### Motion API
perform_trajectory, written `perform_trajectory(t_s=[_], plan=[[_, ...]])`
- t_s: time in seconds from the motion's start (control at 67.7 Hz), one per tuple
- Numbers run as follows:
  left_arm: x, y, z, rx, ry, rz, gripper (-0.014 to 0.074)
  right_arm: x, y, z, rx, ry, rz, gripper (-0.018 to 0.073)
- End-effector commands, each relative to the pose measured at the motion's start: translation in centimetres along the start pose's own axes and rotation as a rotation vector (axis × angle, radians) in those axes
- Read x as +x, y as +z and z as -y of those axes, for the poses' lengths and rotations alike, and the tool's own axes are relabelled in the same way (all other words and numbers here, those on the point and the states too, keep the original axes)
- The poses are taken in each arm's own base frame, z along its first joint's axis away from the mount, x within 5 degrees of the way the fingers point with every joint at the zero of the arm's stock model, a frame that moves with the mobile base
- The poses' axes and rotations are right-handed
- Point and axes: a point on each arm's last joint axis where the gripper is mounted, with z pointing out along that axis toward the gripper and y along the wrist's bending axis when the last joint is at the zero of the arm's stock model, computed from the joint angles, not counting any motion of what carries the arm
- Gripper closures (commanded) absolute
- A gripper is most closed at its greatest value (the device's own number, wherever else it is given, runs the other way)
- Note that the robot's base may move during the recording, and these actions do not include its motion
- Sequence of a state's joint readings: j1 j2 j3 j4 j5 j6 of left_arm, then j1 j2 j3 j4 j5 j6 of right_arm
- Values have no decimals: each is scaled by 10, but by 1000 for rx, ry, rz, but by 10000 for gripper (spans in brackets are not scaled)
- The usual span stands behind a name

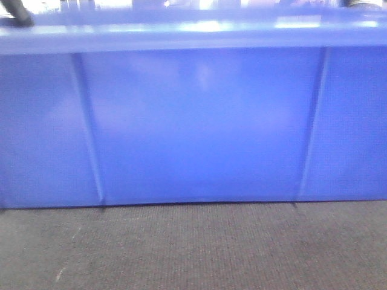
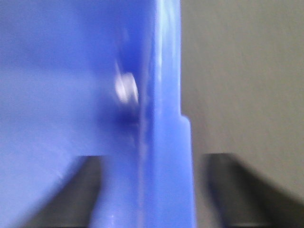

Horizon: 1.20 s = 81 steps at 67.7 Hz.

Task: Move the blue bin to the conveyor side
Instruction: 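Open both grippers and release the bin rim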

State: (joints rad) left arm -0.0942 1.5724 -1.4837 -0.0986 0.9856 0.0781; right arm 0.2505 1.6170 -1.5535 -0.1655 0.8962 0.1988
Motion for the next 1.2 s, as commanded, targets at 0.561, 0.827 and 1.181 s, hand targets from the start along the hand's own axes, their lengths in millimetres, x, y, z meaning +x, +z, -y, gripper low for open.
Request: perform_trajectory(t_s=[0.561,0.827,1.181], plan=[[26,-127,-2,-23,-65,304,403,8,-109,31,30,60,184,554],[93,-162,-10,-100,-110,461,612,65,-116,47,66,88,165,648],[195,-146,0,-141,-96,662,614,172,-125,46,27,67,353,648]])
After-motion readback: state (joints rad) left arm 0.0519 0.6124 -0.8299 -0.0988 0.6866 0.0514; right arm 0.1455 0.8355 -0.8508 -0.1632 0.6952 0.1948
